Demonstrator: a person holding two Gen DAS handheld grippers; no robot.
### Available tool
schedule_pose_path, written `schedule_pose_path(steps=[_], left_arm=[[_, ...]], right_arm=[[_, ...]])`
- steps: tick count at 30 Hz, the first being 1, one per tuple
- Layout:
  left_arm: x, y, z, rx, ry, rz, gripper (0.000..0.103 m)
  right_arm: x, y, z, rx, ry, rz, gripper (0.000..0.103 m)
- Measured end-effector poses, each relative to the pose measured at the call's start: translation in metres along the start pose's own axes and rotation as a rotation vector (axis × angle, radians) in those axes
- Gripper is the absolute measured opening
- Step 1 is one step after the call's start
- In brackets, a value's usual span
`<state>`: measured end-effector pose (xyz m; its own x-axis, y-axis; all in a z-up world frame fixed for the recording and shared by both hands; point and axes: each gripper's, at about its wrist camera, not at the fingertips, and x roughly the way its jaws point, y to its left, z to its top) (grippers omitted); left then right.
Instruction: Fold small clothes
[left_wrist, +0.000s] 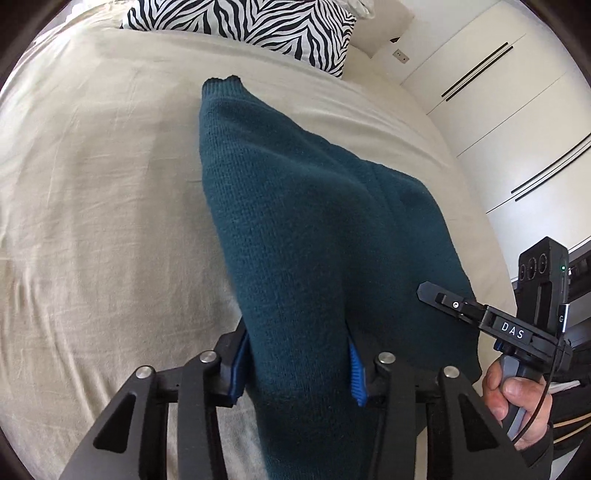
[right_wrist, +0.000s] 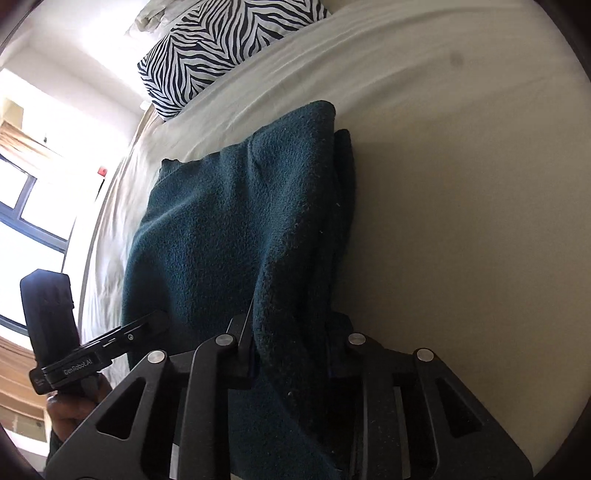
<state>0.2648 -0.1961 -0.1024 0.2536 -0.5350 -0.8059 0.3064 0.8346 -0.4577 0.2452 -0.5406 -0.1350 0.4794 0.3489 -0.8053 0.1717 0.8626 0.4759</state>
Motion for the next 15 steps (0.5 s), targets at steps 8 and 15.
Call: schedule_pose_path(steps=[8,15], left_arm=[[-0.087,0.004,-0.046,0.083,-0.099,0.060,0.043],[-0.158,0.041,-0.113,0.092,-0.144,0.110,0.044]], right_arm=[[-0.048,0.104,-0.050,-0.204,-0.090,-0.067,0.021],[-0.055,0.170,-0.112,-0.242,-0.098,0.044,0.021]])
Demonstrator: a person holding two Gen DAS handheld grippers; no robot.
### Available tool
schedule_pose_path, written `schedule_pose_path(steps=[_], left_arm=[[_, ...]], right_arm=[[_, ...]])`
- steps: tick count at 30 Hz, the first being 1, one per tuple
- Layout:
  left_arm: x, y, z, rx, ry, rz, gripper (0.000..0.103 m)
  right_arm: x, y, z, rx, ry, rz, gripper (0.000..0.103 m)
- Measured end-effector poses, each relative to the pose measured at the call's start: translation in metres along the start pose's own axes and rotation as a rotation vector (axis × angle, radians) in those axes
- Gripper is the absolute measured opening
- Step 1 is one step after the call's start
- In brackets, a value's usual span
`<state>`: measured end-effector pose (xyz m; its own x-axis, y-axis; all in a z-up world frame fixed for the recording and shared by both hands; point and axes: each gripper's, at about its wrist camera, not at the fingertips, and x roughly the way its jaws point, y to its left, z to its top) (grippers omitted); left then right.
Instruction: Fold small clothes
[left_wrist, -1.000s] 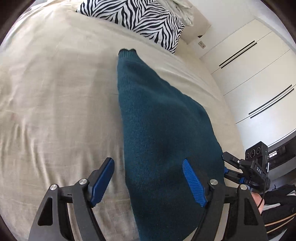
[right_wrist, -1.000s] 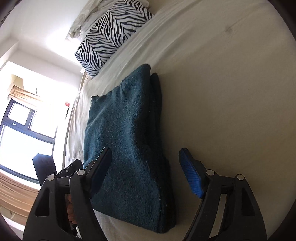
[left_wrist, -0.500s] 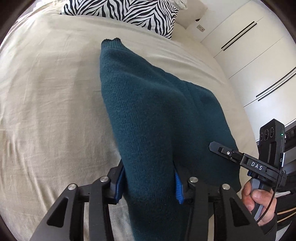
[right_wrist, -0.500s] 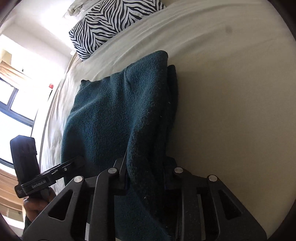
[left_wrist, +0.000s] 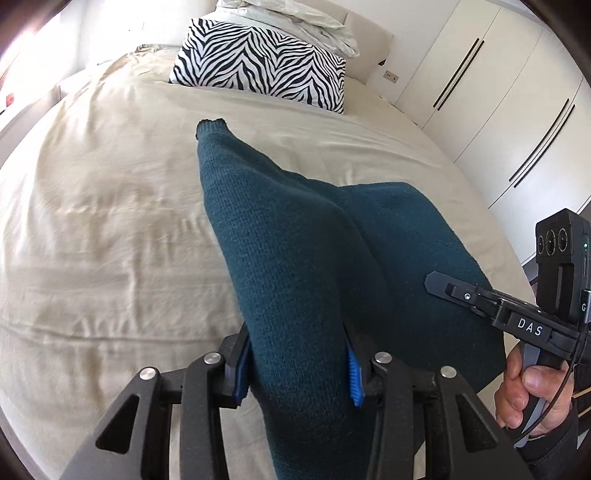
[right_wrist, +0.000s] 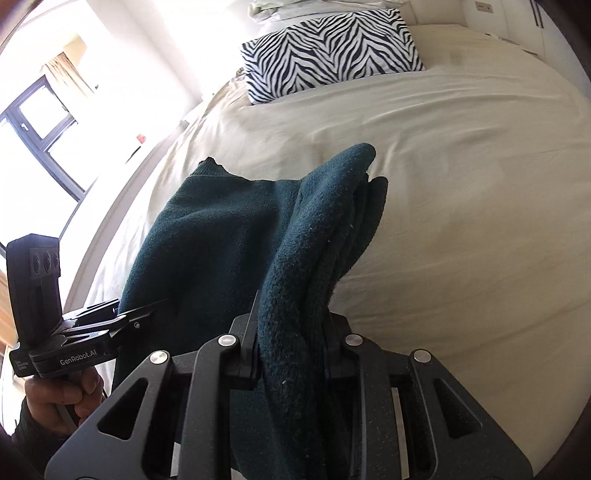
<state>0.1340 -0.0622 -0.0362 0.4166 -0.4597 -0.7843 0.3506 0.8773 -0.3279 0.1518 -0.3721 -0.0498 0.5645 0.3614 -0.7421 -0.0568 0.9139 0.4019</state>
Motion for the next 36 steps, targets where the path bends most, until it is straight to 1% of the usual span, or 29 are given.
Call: schedule_pose_path(steps=[3,5,7,9,11,13,14,16,17,18,21,24,26,29,31,34,36], left_arm=[[-0.021,0.015,-0.027,-0.010,-0.009,0.019,0.044],[-0.026,0.027,-0.042,-0.026,-0.008,0.021,0.043],[-0.023,0.037,-0.055,-0.040,0.006,0.022,0.044],[-0.014,0.051,-0.071,-0.054,0.042,0.033,0.044],[0.001,0.062,-0.084,-0.070,0.071,0.033,0.049],[0.004,0.069,-0.092,-0.094,0.054,0.002,0.054],[0.005,0.072,-0.095,-0.105,0.050,-0.011,0.057],[0.007,0.078,-0.098,-0.126,0.050,-0.033,0.060],[0.007,0.079,-0.100,-0.130,0.048,-0.041,0.061],[0.007,0.080,-0.102,-0.131,0.047,-0.044,0.061],[0.009,0.079,-0.104,-0.134,0.041,-0.046,0.062],[0.009,0.080,-0.106,-0.149,0.037,-0.048,0.063],[0.005,0.081,-0.110,-0.154,0.035,-0.035,0.064],[0.002,0.080,-0.111,-0.161,0.025,-0.019,0.065],[-0.003,0.077,-0.114,-0.156,0.015,-0.003,0.066],[-0.021,0.065,-0.119,-0.099,-0.029,0.042,0.065],[-0.040,0.055,-0.123,-0.058,-0.087,0.070,0.065]], right_arm=[[0.010,0.026,-0.023,0.023,0.017,0.051,0.021],[0.015,0.041,-0.043,0.034,0.023,0.080,0.021],[0.022,0.050,-0.060,0.044,0.039,0.097,0.021],[0.036,0.052,-0.072,0.060,0.066,0.101,0.021],[0.051,0.046,-0.087,0.101,0.100,0.087,0.022],[0.053,0.024,-0.117,0.169,0.122,0.112,0.025],[0.058,0.011,-0.122,0.229,0.122,0.151,0.027],[0.065,-0.013,-0.128,0.352,0.119,0.263,0.028],[0.067,-0.020,-0.132,0.386,0.114,0.300,0.027],[0.070,-0.024,-0.132,0.394,0.108,0.320,0.027],[0.070,-0.021,-0.135,0.365,0.091,0.322,0.027],[0.072,-0.026,-0.135,0.386,0.092,0.352,0.028],[0.069,-0.025,-0.135,0.387,0.089,0.348,0.028],[0.056,-0.020,-0.137,0.348,0.071,0.290,0.034],[0.047,-0.024,-0.134,0.326,0.061,0.252,0.038],[0.023,-0.025,-0.139,0.307,0.031,0.191,0.045],[0.004,-0.028,-0.145,0.307,0.001,0.147,0.046]])
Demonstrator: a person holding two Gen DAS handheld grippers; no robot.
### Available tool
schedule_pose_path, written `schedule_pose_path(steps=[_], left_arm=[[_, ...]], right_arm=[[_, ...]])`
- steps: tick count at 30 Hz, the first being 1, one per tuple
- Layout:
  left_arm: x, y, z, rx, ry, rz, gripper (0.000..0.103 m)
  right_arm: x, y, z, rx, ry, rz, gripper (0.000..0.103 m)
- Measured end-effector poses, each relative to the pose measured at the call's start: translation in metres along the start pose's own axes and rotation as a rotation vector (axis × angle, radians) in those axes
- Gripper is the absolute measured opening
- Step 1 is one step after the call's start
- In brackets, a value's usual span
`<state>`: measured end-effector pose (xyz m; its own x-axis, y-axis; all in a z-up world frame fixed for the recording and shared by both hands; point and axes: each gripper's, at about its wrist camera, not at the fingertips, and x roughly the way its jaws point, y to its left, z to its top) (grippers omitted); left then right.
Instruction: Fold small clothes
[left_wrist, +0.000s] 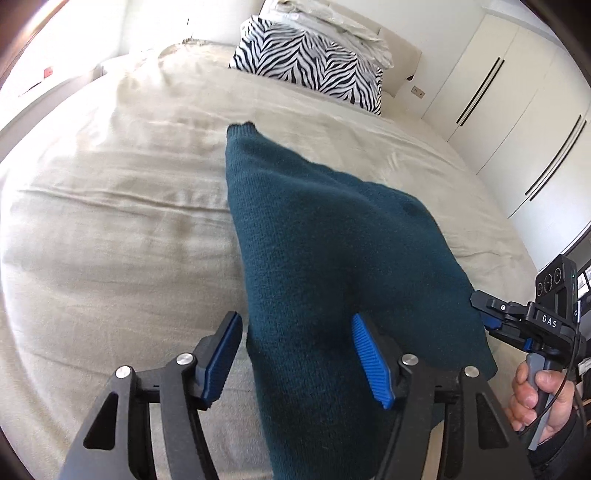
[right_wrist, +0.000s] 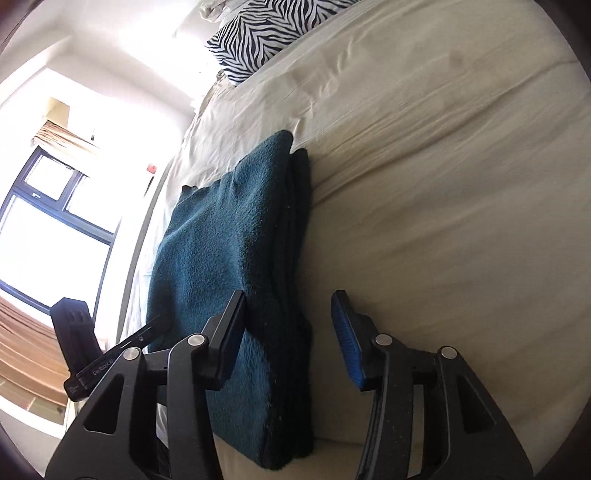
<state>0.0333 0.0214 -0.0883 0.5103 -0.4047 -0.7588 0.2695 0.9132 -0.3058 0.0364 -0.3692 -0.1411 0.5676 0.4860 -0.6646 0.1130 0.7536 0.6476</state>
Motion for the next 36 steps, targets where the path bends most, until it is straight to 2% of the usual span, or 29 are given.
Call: schedule_pose_path(steps=[3,6,7,9,12,14,16,18,19,21,25,28,33,36], left_arm=[[-0.036,-0.011,-0.005,0.028,-0.119,0.026,0.072],[-0.081,-0.027,-0.010,0.075,-0.277,0.076,0.089],[-0.095,-0.035,-0.011,0.097,-0.332,0.106,0.100],[-0.126,-0.048,-0.013,0.148,-0.455,0.166,0.103],[-0.165,-0.068,-0.012,0.207,-0.578,0.265,0.103],[-0.186,-0.080,-0.006,0.219,-0.635,0.326,0.103],[-0.207,-0.087,-0.003,0.227,-0.690,0.361,0.103],[-0.224,-0.096,-0.002,0.238,-0.720,0.374,0.103],[-0.230,-0.098,-0.002,0.229,-0.726,0.376,0.103],[-0.234,-0.100,0.002,0.214,-0.688,0.383,0.103],[-0.220,-0.098,0.004,0.196,-0.629,0.377,0.103],[-0.198,-0.089,0.006,0.156,-0.538,0.388,0.103],[-0.170,-0.077,-0.001,0.116,-0.441,0.392,0.103],[-0.155,-0.075,-0.010,0.130,-0.405,0.425,0.103]], right_arm=[[-0.033,-0.003,-0.007,0.005,-0.074,-0.055,0.046],[-0.073,0.008,-0.015,-0.054,-0.180,-0.128,0.046],[-0.087,0.015,-0.017,-0.083,-0.222,-0.157,0.046],[-0.114,0.035,-0.022,-0.152,-0.314,-0.209,0.049],[-0.155,0.069,-0.030,-0.250,-0.488,-0.286,0.078],[-0.182,0.091,-0.038,-0.293,-0.637,-0.313,0.103],[-0.211,0.112,-0.051,-0.306,-0.804,-0.336,0.103],[-0.227,0.130,-0.055,-0.326,-0.881,-0.372,0.103],[-0.234,0.138,-0.055,-0.337,-0.885,-0.381,0.103],[-0.243,0.150,-0.055,-0.361,-0.878,-0.388,0.103],[-0.254,0.168,-0.060,-0.403,-0.856,-0.358,0.103],[-0.249,0.179,-0.062,-0.411,-0.790,-0.336,0.103],[-0.209,0.186,-0.069,-0.435,-0.640,-0.481,0.103],[-0.184,0.181,-0.077,-0.431,-0.550,-0.466,0.103]])
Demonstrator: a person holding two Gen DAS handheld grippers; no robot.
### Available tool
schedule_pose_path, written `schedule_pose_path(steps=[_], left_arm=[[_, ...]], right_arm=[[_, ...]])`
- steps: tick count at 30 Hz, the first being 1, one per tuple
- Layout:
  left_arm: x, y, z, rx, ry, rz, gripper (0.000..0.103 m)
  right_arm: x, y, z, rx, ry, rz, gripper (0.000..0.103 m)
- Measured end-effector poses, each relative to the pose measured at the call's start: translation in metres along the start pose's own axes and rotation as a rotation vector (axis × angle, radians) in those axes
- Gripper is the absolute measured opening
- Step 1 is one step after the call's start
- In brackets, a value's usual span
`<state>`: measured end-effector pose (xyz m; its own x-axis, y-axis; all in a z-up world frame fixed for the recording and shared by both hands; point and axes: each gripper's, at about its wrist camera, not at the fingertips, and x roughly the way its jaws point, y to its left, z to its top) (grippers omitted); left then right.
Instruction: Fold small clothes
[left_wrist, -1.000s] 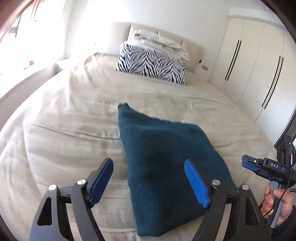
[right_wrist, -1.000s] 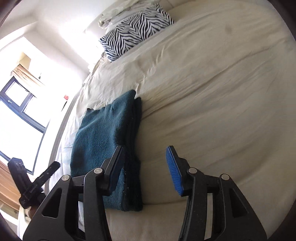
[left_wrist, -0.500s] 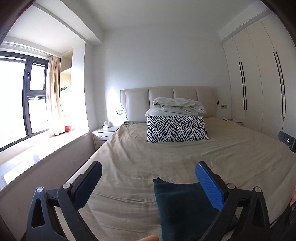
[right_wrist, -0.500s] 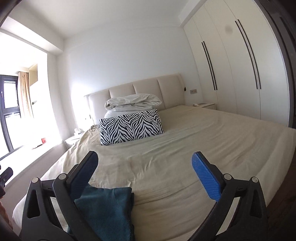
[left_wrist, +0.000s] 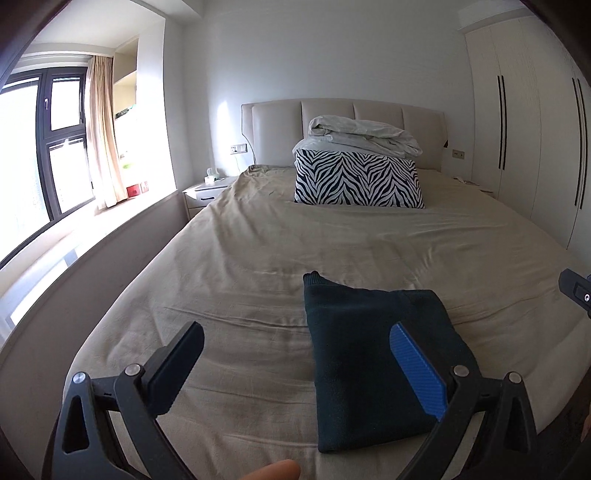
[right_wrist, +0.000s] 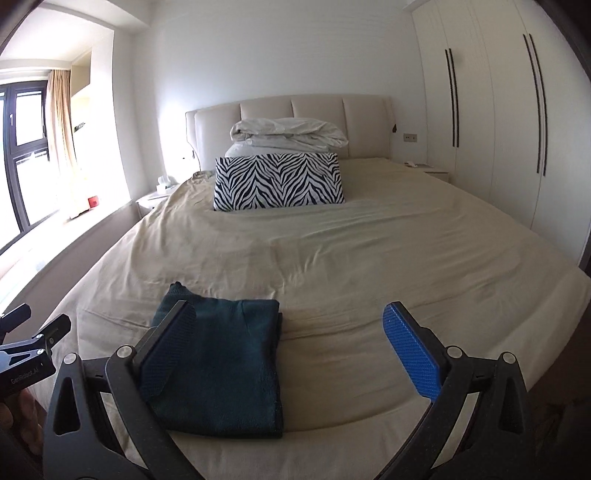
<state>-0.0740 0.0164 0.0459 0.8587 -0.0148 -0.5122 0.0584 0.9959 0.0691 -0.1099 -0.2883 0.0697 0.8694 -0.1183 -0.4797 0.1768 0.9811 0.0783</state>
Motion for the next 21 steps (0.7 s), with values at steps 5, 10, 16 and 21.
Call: schedule_pose_path(steps=[5,10,16,21], left_arm=[[0.022,0.001,-0.016,-0.021,0.073,-0.013,0.103],[0.039,-0.001,-0.025,-0.022,0.118,-0.019,0.103],[0.051,-0.001,-0.028,-0.036,0.145,-0.023,0.103],[0.053,0.000,-0.028,-0.042,0.152,-0.024,0.103]], right_arm=[[0.034,0.021,-0.029,-0.037,0.088,-0.005,0.103],[0.064,0.032,-0.052,-0.080,0.148,-0.016,0.103],[0.089,0.030,-0.061,-0.062,0.202,-0.005,0.103],[0.094,0.029,-0.063,-0.071,0.217,-0.005,0.103]])
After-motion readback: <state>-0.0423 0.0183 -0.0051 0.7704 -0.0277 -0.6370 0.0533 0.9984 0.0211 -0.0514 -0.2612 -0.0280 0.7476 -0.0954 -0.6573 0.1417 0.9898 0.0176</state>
